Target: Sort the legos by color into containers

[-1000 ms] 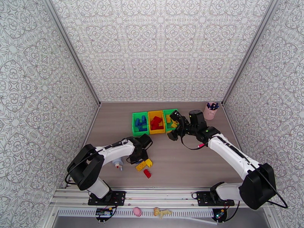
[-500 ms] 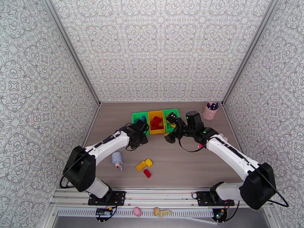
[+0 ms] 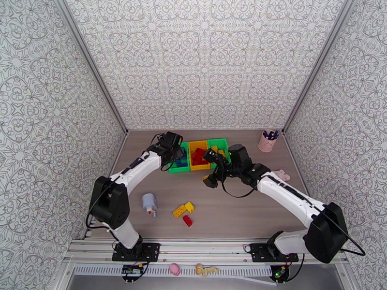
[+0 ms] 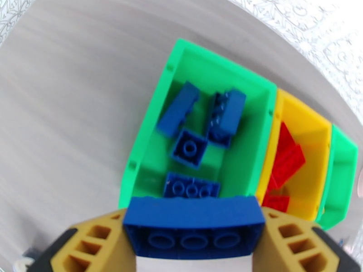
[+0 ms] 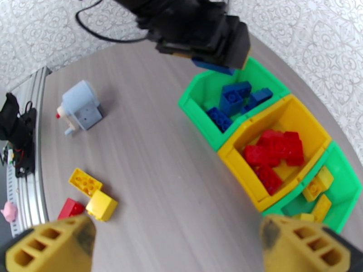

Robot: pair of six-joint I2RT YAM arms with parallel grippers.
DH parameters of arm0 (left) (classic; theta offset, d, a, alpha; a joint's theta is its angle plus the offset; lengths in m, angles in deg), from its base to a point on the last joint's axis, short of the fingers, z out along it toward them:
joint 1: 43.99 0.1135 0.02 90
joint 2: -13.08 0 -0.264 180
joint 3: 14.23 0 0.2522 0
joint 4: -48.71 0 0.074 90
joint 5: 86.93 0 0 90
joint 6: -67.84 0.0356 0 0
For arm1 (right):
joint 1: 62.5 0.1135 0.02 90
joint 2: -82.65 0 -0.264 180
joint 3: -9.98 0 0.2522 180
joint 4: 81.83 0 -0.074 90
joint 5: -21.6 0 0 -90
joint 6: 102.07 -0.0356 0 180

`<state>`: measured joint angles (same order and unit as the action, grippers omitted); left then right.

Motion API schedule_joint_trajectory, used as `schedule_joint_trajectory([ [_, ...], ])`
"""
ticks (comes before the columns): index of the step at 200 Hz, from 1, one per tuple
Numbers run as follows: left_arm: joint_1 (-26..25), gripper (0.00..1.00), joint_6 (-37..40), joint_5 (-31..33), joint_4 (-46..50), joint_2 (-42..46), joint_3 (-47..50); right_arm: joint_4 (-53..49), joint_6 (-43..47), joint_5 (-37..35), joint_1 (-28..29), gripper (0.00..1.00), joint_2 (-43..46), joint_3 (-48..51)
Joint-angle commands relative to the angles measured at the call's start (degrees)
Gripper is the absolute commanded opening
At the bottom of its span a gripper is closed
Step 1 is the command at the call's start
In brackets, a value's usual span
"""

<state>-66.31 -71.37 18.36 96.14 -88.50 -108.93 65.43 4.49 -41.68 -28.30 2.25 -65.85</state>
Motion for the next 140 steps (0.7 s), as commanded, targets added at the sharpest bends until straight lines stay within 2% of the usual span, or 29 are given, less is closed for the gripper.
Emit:
schedule_joint_trajectory([
  [1, 1.06, 0.59, 1.25, -0.25, -1.02, -3.43, -3.74, -0.36, 0.85, 0.79, 0.77, 1.00, -0.89, -2.20],
  [30, 1.70, 0.60, 1.33, -1.17, 0.04, -8.16, -8.42, -0.47, 0.93, 0.70, 1.14, 0.99, -1.07, -2.25],
  [48, 1.68, 0.64, 1.50, -1.40, 1.03, -9.98, -10.48, -0.84, 1.08, 0.45, 1.22, 0.99, -0.90, -2.13],
  [100, 1.63, 0.81, 1.58, -1.48, 1.58, -7.16, -8.73, -1.94, 2.61, -0.26, 1.92, 0.99, -0.75, -2.37],
  [140, 2.19, 0.93, 0.84, -2.30, 1.39, -0.31, -3.75, -10.06, 15.13, -1.06, 6.22, 0.99, -5.02, -6.26],
])
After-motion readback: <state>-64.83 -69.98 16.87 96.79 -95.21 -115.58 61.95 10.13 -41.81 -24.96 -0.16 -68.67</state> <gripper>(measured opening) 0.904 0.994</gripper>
